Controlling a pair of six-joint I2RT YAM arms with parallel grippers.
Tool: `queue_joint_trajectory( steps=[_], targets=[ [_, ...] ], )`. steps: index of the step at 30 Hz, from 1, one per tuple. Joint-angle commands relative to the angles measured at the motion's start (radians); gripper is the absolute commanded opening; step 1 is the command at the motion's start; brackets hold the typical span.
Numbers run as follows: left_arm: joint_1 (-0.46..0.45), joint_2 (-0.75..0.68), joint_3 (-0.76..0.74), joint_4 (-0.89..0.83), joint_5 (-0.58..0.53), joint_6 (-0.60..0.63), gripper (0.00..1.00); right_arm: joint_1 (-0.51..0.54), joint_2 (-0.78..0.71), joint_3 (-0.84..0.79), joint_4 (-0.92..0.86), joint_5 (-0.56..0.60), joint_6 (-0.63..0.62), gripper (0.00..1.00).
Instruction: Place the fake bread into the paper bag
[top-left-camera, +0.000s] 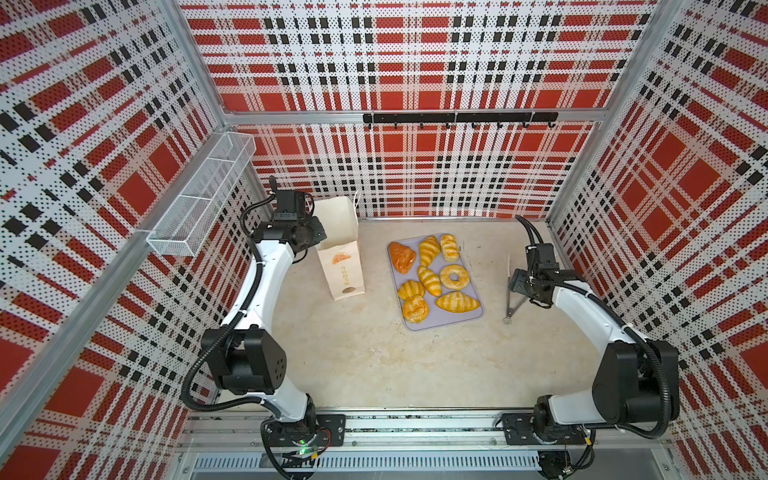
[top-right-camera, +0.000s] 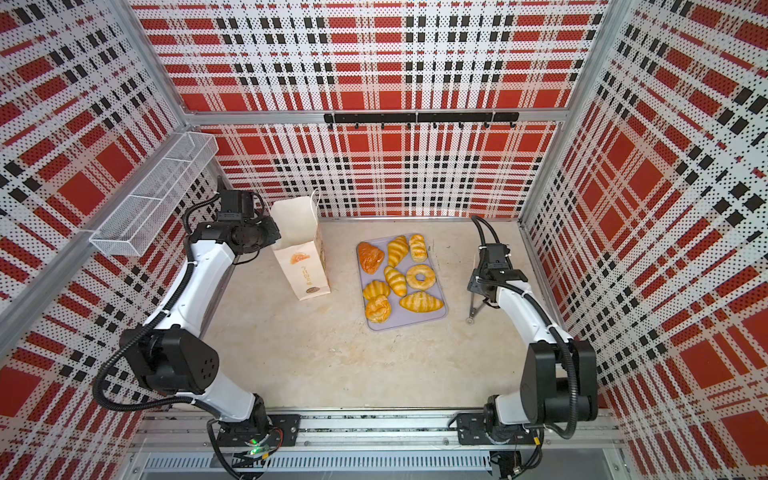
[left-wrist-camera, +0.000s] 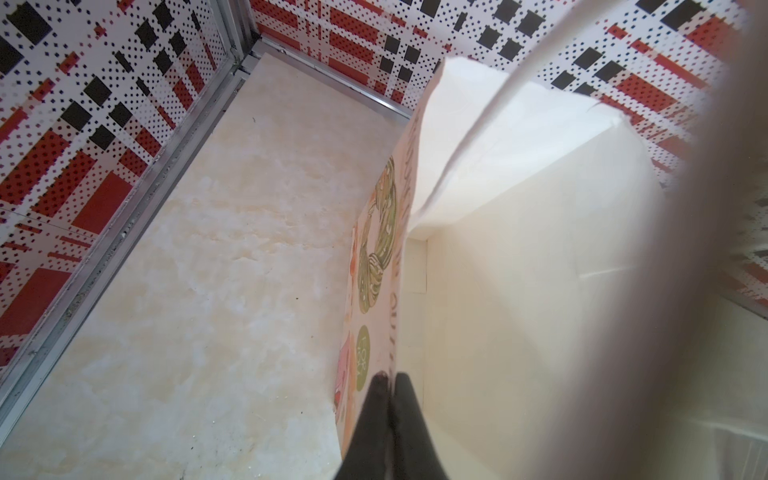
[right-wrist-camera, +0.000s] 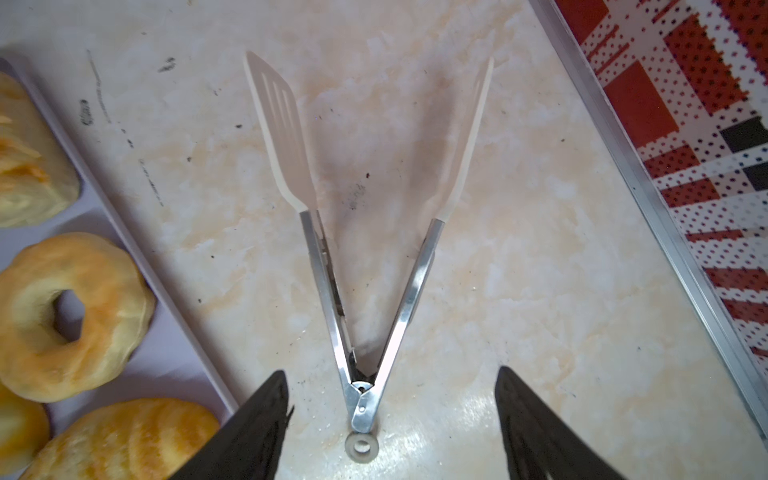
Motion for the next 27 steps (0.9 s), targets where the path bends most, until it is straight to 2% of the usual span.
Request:
queue_joint_trajectory(
  steps=[1,3,6,13,18,20,27],
  targets=[
    [0.008,-0.032,-0.014,0.011,0.016,0.009,0.1,0.001,0.026,-0.018,-0.032,0.044,0.052,0.78],
    [0.008,-0.039,-0.024,0.014,0.017,0.008,0.16,-0.008,0.033,-0.029,-0.031,0.03,0.065,0.76],
    [0.008,-0.055,-0.039,0.026,0.012,0.004,0.31,-0.025,0.042,-0.049,-0.017,0.0,0.079,0.74],
    [0.008,-0.118,-0.083,0.063,0.0,-0.012,0.77,-0.031,0.081,-0.076,0.021,-0.029,0.096,0.71],
    [-0.016,-0.208,-0.125,0.09,-0.065,-0.015,0.95,-0.038,0.118,-0.091,0.072,-0.066,0.118,0.68],
    [-0.04,-0.249,-0.149,0.107,-0.112,-0.007,1.0,-0.039,0.135,-0.084,0.088,-0.073,0.124,0.68],
    [-0.183,-0.35,-0.183,0.123,-0.357,-0.003,0.99,-0.054,0.194,-0.084,0.119,-0.083,0.152,0.62]
  ],
)
